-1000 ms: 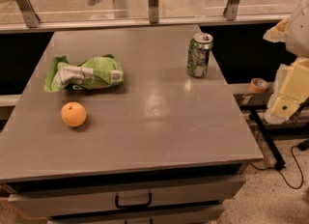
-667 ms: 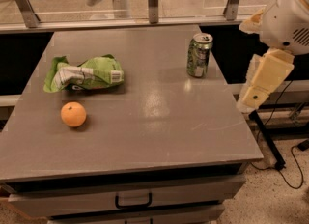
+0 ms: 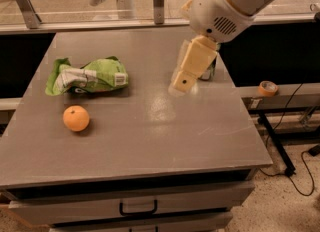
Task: Pick green rice chip bag
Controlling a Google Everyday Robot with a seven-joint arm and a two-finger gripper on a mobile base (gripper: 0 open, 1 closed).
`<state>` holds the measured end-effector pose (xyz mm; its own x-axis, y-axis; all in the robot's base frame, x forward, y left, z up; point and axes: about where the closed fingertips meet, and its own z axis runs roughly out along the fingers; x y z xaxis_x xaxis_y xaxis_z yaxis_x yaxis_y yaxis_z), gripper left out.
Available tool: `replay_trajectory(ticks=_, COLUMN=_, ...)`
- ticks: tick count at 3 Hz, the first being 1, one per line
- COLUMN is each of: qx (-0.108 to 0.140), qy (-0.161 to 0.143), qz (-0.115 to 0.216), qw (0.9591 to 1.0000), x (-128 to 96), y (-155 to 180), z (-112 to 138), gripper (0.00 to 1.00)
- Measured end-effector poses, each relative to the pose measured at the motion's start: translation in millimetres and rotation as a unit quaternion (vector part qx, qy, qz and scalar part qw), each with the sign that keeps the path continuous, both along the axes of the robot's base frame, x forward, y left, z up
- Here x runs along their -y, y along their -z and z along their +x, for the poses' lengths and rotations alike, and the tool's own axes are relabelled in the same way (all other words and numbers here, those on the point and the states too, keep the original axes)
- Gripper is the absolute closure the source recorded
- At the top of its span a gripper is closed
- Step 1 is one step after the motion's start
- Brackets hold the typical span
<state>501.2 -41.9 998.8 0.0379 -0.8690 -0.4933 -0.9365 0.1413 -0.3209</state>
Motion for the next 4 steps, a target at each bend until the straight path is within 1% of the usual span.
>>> replay_trajectory(ticks=1, qx=0.009, qy=-0.017, qz=0.019, qw=0.9996, x=-59.1, y=10.4, z=17.3, gripper=0.0)
replay_trajectory(ticks=2, qx=0.016, qy=-0.017, qz=0.026, qw=0.9994, x=-66.2, y=7.1, z=20.2, gripper=0.0)
replay_trajectory(ticks=3, qx=0.015, qy=-0.024, qz=0.014, qw=0.9995, x=-73.0, y=8.8, z=21.9, gripper=0.0)
replay_trajectory(ticks=4, qx=-0.002, qy=-0.026, qz=0.031, qw=0.9992, x=-91.1, y=42.7, z=52.1, gripper=0.0)
